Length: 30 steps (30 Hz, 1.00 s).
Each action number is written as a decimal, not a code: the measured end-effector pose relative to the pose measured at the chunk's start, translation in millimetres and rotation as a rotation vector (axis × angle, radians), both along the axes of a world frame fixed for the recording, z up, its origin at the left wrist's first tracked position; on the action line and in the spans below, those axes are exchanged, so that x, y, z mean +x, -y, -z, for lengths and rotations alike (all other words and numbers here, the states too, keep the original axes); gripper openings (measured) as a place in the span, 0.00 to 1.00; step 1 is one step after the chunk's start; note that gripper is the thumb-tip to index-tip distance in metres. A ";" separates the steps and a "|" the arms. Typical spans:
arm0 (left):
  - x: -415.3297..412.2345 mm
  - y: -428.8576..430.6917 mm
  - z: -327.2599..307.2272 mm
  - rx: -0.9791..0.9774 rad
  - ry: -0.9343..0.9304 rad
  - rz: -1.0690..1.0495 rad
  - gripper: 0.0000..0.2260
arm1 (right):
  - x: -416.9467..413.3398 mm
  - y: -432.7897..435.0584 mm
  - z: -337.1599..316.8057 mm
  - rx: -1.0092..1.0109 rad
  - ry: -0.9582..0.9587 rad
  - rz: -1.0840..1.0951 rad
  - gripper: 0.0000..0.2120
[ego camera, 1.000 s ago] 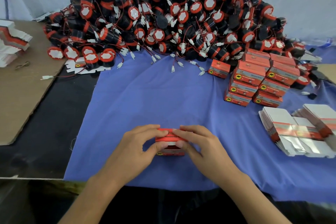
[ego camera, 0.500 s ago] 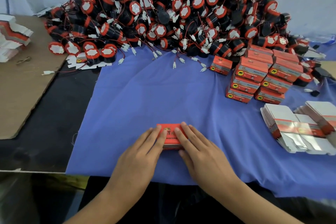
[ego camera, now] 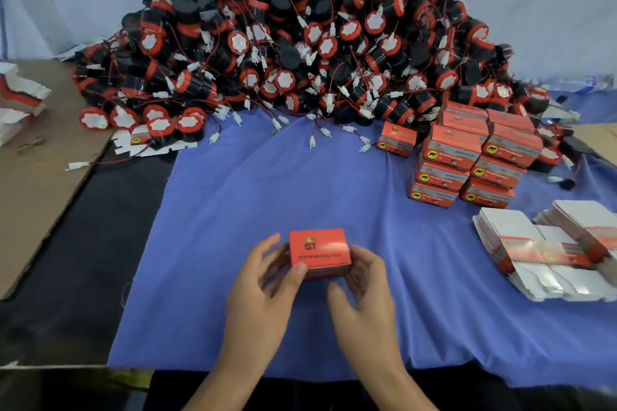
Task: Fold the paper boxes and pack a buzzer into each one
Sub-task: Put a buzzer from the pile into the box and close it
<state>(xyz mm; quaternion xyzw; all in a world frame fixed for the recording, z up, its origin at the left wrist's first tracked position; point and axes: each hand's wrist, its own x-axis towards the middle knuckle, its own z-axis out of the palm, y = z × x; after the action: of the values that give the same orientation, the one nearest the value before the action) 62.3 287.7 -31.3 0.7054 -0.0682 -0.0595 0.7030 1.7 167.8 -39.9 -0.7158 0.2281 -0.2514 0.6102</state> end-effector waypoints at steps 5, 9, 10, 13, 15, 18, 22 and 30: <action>53.6 48.7 -22.8 0.049 0.134 0.016 0.12 | 51.4 28.4 -30.2 -0.035 0.029 0.109 0.32; 107.1 102.8 -32.2 0.121 0.164 0.138 0.17 | 102.4 65.6 -43.7 -0.023 -0.019 0.150 0.34; 121.0 117.6 -33.0 0.133 0.153 0.179 0.18 | 115.3 74.7 -46.0 -0.006 -0.032 0.163 0.35; 154.7 162.2 -33.7 0.139 0.092 0.351 0.20 | 152.0 100.8 -46.9 0.077 -0.047 0.252 0.37; 172.3 189.1 -33.3 0.107 0.038 0.425 0.19 | 173.1 117.4 -43.8 0.171 -0.069 0.308 0.38; 190.1 220.4 -27.3 0.031 -0.082 0.525 0.19 | 201.2 143.3 -33.3 0.292 -0.082 0.378 0.38; 204.2 245.7 -5.5 0.022 -0.148 0.625 0.19 | 220.6 163.8 -16.7 0.299 -0.075 0.451 0.38; 221.3 245.4 17.7 0.279 0.037 0.670 0.20 | 214.3 164.3 -9.7 0.348 -0.059 0.408 0.35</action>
<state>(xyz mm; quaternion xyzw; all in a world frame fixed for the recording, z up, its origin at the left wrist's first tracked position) 283.7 42.3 -49.0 0.7340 -0.2995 -0.2825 0.5401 216.0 3.5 -30.2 -0.5464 0.4250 -0.3054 0.6538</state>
